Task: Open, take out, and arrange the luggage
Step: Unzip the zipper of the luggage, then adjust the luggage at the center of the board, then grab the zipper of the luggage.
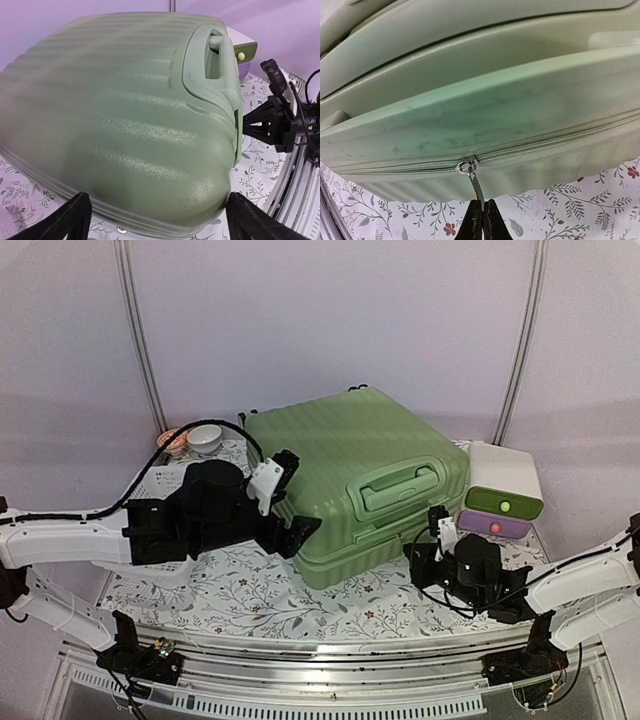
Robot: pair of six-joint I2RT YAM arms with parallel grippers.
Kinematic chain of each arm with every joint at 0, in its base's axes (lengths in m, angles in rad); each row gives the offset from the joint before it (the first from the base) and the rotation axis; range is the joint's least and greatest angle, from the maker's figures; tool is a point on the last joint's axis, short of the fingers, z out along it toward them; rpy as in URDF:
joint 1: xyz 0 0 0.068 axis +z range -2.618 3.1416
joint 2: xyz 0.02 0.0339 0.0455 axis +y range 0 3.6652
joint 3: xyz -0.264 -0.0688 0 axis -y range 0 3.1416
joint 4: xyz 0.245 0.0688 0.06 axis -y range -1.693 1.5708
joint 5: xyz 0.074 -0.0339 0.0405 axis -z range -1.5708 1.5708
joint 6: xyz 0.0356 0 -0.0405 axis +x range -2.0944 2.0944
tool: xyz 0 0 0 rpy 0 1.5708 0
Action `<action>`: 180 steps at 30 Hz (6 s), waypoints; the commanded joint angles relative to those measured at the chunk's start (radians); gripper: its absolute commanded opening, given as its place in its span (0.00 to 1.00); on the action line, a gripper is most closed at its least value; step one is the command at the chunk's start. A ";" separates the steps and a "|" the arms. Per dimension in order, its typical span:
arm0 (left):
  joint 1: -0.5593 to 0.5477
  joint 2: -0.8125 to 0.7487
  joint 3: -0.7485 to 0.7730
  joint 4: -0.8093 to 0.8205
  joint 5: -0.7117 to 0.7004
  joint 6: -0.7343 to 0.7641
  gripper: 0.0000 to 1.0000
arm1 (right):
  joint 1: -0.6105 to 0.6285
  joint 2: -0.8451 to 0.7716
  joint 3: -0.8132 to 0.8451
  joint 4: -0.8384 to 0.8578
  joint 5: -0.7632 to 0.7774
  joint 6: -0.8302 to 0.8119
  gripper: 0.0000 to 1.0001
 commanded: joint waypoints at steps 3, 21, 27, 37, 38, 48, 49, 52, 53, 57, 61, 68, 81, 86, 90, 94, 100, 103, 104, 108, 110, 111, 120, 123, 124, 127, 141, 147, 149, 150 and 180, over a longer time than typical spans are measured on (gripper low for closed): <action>-0.016 0.025 0.050 -0.032 -0.045 0.041 0.96 | -0.070 -0.127 -0.058 -0.166 0.112 0.024 0.02; -0.016 0.056 0.074 -0.052 -0.052 0.002 0.96 | -0.283 -0.295 0.072 -0.481 -0.043 0.044 0.08; -0.017 0.045 0.062 -0.050 -0.016 -0.021 0.95 | -0.287 -0.364 0.116 -0.563 -0.067 -0.002 0.18; 0.105 -0.042 -0.001 -0.036 0.123 -0.194 0.97 | -0.381 -0.394 0.349 -0.812 -0.124 -0.022 0.34; 0.128 -0.054 -0.009 -0.034 0.147 -0.215 0.97 | -0.393 -0.399 0.377 -0.835 -0.132 -0.032 0.40; 0.341 -0.125 -0.056 -0.003 0.312 -0.351 0.98 | -0.643 -0.270 0.681 -0.971 -0.506 -0.073 0.99; 0.356 -0.124 -0.056 0.003 0.327 -0.366 0.98 | -0.667 -0.240 0.704 -0.974 -0.550 -0.068 0.99; 0.399 -0.116 -0.056 0.025 0.380 -0.400 0.98 | -0.736 -0.150 0.774 -0.982 -0.664 -0.036 0.99; 0.410 -0.113 -0.056 0.032 0.388 -0.414 0.98 | -0.755 -0.120 0.794 -0.983 -0.697 -0.028 0.99; 0.452 -0.097 -0.061 0.067 0.410 -0.461 0.98 | -0.795 -0.010 0.866 -0.983 -0.770 -0.007 0.99; 0.484 -0.073 -0.066 0.097 0.424 -0.500 0.98 | -0.803 0.073 0.912 -0.982 -0.760 -0.015 0.99; 0.531 0.043 -0.050 0.172 0.477 -0.543 0.98 | -0.803 0.159 0.940 -0.981 -0.862 -0.042 0.99; 0.565 0.203 0.090 0.251 0.359 -0.444 0.98 | -0.643 -0.031 0.690 -0.988 -0.958 -0.042 0.98; 0.606 0.247 0.135 0.250 0.391 -0.441 0.98 | -0.604 -0.163 0.601 -0.952 -0.940 0.032 0.98; 0.624 0.306 0.180 0.231 0.414 -0.438 0.97 | -0.564 -0.205 0.583 -0.973 -0.923 0.059 0.97; 0.624 0.309 0.194 0.262 0.401 -0.424 0.97 | -0.465 -0.212 0.545 -0.965 -0.853 0.093 0.95; 0.626 0.292 0.232 0.215 0.405 -0.385 0.97 | -0.385 -0.274 0.466 -0.968 -0.615 0.158 0.94; 0.626 0.246 0.203 0.199 0.375 -0.357 0.97 | -0.380 -0.335 0.447 -0.998 -0.526 0.163 0.94; 0.626 0.227 0.194 0.191 0.355 -0.350 0.97 | -0.374 -0.345 0.448 -1.014 -0.499 0.160 0.94; 0.625 0.136 0.163 0.135 0.293 -0.315 0.97 | -0.313 -0.376 0.443 -1.072 -0.376 0.163 0.90; 0.624 0.072 0.135 0.107 0.286 -0.307 0.97 | -0.261 -0.393 0.428 -1.060 -0.326 0.169 0.90; 0.623 0.042 0.117 0.101 0.291 -0.306 0.96 | -0.231 -0.400 0.415 -1.046 -0.306 0.169 0.89; 0.559 -0.197 -0.076 0.091 0.526 -0.261 0.89 | 0.058 -0.445 0.158 -0.574 -0.154 0.113 0.87; 0.536 -0.269 -0.145 0.087 0.544 -0.263 0.88 | 0.123 -0.379 0.092 -0.397 -0.067 0.089 0.86; 0.531 -0.292 -0.169 0.087 0.544 -0.267 0.88 | 0.143 -0.348 0.083 -0.359 -0.040 0.083 0.86; 0.522 -0.359 -0.234 0.078 0.539 -0.277 0.88 | 0.193 -0.235 0.074 -0.263 0.036 0.065 0.86; 0.511 -0.467 -0.300 0.025 0.526 -0.256 0.89 | 0.334 0.265 0.043 0.425 0.313 -0.115 0.77; 0.511 -0.474 -0.315 0.022 0.511 -0.242 0.90 | 0.333 0.426 0.129 0.518 0.391 -0.187 0.75; 0.510 -0.477 -0.317 0.023 0.512 -0.238 0.90 | 0.333 0.480 0.166 0.533 0.426 -0.211 0.73; 0.511 -0.479 -0.317 0.023 0.512 -0.236 0.90 | 0.334 0.503 0.178 0.544 0.444 -0.223 0.71; 0.512 -0.443 -0.212 -0.077 0.469 -0.151 0.91 | 0.287 0.563 0.225 0.566 0.512 -0.228 0.01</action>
